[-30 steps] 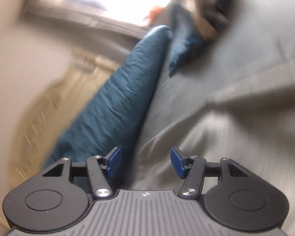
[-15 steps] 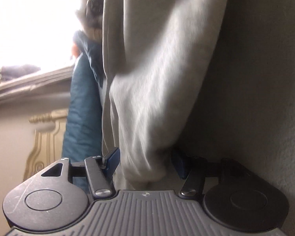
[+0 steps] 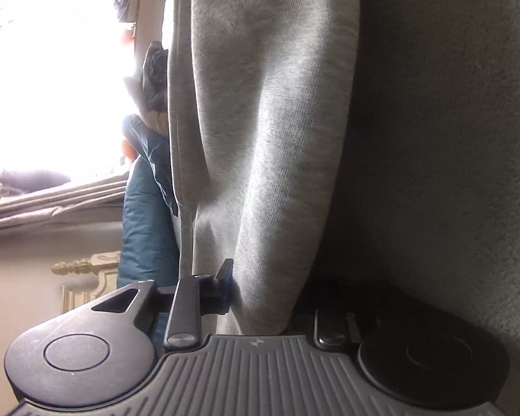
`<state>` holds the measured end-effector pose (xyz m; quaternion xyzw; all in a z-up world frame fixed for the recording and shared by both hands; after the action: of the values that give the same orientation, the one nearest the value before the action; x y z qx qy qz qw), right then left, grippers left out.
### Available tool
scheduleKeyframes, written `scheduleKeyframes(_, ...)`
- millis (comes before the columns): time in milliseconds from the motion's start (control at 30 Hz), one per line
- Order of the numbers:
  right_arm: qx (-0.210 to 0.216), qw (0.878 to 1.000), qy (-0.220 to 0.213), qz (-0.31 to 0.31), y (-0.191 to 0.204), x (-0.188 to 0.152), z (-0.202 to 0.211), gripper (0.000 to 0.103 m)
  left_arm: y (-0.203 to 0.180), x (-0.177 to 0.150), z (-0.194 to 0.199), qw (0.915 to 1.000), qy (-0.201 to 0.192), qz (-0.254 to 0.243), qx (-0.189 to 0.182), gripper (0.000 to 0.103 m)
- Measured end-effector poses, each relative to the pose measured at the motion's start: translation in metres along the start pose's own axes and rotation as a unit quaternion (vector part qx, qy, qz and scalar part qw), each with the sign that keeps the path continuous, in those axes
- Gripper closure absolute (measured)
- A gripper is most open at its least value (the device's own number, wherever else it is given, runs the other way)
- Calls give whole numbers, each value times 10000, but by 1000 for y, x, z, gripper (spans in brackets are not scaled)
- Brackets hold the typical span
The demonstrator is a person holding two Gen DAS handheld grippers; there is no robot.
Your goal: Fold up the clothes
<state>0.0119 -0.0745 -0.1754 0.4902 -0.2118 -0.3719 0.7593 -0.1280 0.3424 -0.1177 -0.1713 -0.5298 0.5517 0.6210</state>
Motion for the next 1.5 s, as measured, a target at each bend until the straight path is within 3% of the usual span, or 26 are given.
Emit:
scheduleKeyframes(233,-6,9994,132,330,13,-5,-27,80,12,5,-9,9997,-24,-131,217,83)
scheduleKeyframes(433,-92,9951,724,663,24,5,-24,74,-5,16,-3,9972,206,-605,378,71)
scheduleKeyframes(533,-160,9892,894,1148,27,10,1,60,-20,30,14,9948,-132,-933,388,62)
scheduleKeyframes(733,-516,9730,563,2180,31,27,68,46,-48,53,52,9873,-796,-1358,208,60)
scheduleKeyframes(800,-627,9704,747,2210,34,37,81,46,-66,50,48,9805,-756,-1806,146,60)
scheduleKeyframes(900,-447,9632,906,2490,57,43,90,46,-98,36,37,9651,-733,-2515,-5,60)
scheduleKeyframes(967,-262,9541,596,2922,81,43,97,46,-117,20,27,9495,-651,-3065,-168,60)
scheduleKeyframes(1067,214,9354,132,3527,115,37,92,46,-141,-8,-5,9289,-205,-3684,-313,60)
scheduleKeyframes(1133,254,9026,97,4297,137,28,69,46,-155,-28,-28,9102,217,-4115,-421,60)
scheduleKeyframes(1200,160,8533,61,5211,159,21,41,46,-168,-48,-48,8841,548,-4613,-511,59)
scheduleKeyframes(1267,186,7925,28,6095,174,22,19,46,-176,-69,-71,8495,1082,-5120,-670,59)
scheduleKeyframes(1333,249,7487,289,6618,172,19,-2,46,-176,-91,-90,8099,1639,-5573,-816,59)
scheduleKeyframes(1400,279,7055,578,7058,166,17,-22,46,-173,-109,-100,7811,1852,-5879,-996,59)
scheduleKeyframes(1433,293,6826,721,7266,163,15,-32,46,-170,-116,-104,7726,1889,-5966,-1074,59)
scheduleKeyframes(1500,320,6346,1005,7656,157,13,-51,49,-165,-129,-111,7659,1935,-6003,-1245,58)
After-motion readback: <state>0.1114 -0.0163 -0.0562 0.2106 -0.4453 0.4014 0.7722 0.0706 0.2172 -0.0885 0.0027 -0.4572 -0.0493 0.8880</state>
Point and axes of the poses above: each gripper's, at about its wrist camera, not at the fingertips, and z roughly against the way its jaws point, y to its left, x to its top, the point moved 3 cm from there along -z, roughly the way its jaws point, and after that the axes turned 14 degrees about -y, right-handed, at the moved point
